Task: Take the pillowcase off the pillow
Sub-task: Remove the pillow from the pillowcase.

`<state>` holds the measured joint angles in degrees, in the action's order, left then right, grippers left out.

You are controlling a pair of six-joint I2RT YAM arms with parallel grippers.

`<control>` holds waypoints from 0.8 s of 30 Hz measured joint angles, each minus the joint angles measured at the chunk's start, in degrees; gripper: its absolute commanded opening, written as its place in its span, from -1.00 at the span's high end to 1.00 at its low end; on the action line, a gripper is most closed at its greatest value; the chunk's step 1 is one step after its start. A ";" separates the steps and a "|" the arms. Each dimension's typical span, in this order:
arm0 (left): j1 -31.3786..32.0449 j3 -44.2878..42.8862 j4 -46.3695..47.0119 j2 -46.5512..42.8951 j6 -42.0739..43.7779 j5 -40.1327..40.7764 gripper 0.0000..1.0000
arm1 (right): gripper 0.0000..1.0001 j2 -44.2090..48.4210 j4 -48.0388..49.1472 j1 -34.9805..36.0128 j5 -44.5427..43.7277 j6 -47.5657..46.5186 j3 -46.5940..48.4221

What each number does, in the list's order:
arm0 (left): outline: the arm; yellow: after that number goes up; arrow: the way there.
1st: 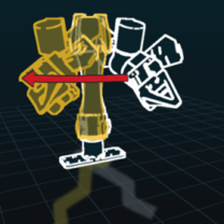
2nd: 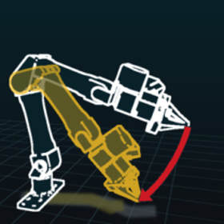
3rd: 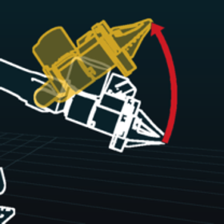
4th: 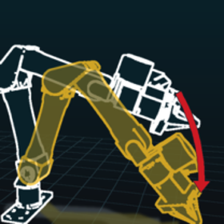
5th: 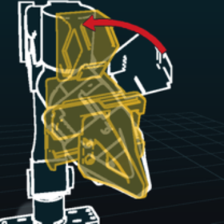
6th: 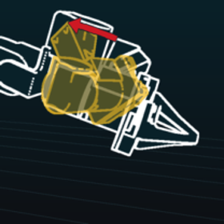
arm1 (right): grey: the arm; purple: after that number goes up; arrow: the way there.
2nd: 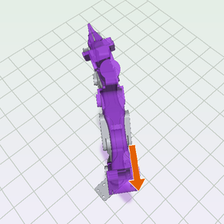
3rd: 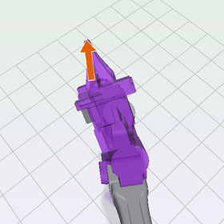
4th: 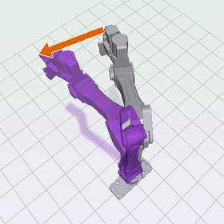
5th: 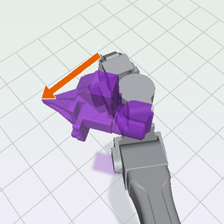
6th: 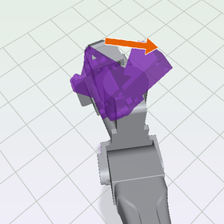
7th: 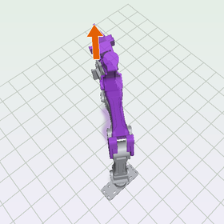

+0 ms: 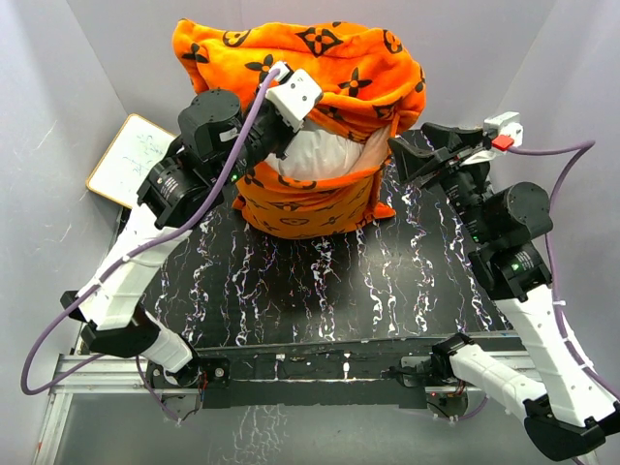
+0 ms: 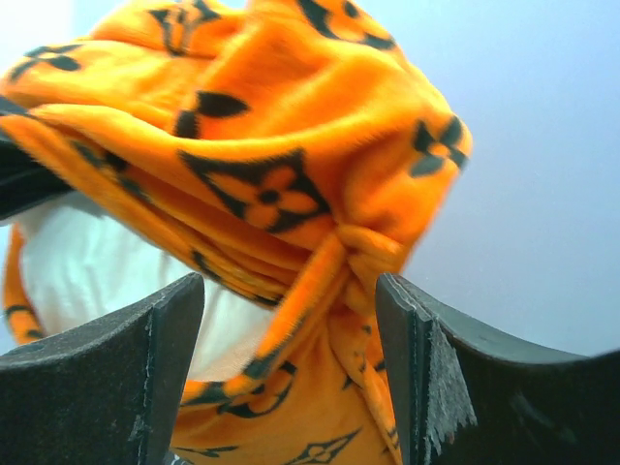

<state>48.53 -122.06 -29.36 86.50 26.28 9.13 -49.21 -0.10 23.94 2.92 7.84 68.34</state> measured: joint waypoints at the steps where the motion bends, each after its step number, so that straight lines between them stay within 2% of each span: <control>1: 0.00 -0.20 -0.02 0.22 -0.20 -0.13 1.00 | -0.47 -0.04 0.24 0.00 1.25 -0.37 0.48; 9: -0.04 -3.26 -0.44 2.97 -1.22 -0.31 1.00 | -0.47 -2.93 2.67 0.24 14.01 -4.07 2.40; 13: -0.04 -4.17 -0.28 4.09 -1.38 -0.31 1.00 | -0.50 -5.79 2.84 2.49 18.40 -6.58 2.49; 19: -0.04 -5.44 -0.24 5.35 -1.42 0.98 1.00 | -0.51 -12.37 2.34 7.93 19.50 -10.75 5.20; 24: -0.02 -5.44 0.76 6.14 -0.74 4.83 1.00 | -0.52 -16.11 2.05 12.07 16.59 -14.05 7.28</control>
<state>48.51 -127.50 -28.60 92.64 25.54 13.96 -65.32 1.96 36.01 19.51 -6.22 75.61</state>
